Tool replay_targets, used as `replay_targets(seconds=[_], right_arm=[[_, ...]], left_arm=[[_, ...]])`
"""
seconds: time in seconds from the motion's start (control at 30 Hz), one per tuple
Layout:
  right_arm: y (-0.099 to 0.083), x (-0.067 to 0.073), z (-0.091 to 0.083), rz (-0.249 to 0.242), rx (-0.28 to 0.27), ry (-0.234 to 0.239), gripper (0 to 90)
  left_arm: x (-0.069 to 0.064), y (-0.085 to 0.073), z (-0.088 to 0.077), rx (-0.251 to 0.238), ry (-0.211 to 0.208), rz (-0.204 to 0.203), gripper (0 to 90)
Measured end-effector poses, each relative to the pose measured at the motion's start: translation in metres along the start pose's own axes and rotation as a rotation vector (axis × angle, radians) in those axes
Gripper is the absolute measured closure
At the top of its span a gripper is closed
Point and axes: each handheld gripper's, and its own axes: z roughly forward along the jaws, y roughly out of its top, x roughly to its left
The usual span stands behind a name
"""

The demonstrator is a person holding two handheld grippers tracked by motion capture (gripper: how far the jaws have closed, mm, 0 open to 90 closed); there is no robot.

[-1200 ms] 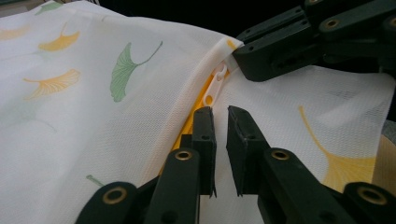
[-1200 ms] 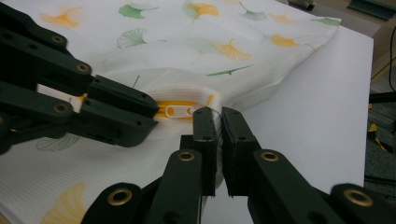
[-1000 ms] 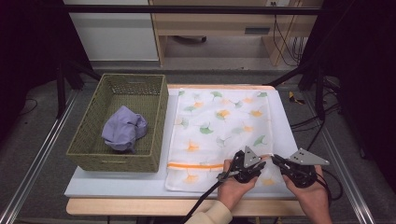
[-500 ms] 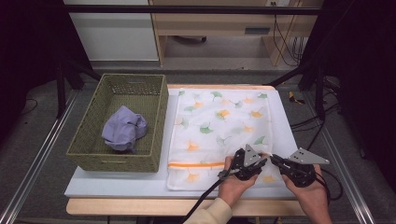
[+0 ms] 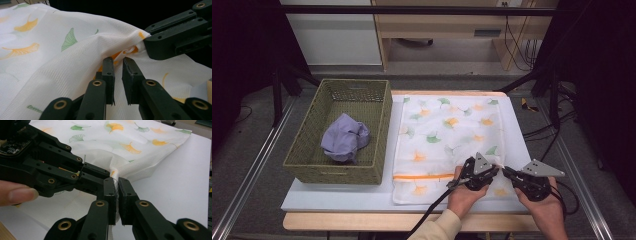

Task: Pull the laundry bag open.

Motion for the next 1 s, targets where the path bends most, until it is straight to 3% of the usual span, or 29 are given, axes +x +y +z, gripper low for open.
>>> replay_targets(seconds=[0.3, 0.73, 1.0], right_arm=[[0.0007, 0.0009, 0.0016, 0.006, -0.004, -0.003, 85.7], [-0.0006, 0.0005, 0.0023, 0.015, 0.005, 0.0, 85.7], [-0.0012, -0.0016, 0.0011, 0.031, -0.002, 0.003, 85.7]], left_arm=[[-0.0047, -0.0011, -0.0003, 0.012, -0.003, 0.023, 89.0], [-0.0038, -0.002, 0.0001, -0.025, -0.006, 0.013, 83.4], [-0.0045, -0.0032, -0.0001, -0.04, -0.026, 0.036, 81.9]])
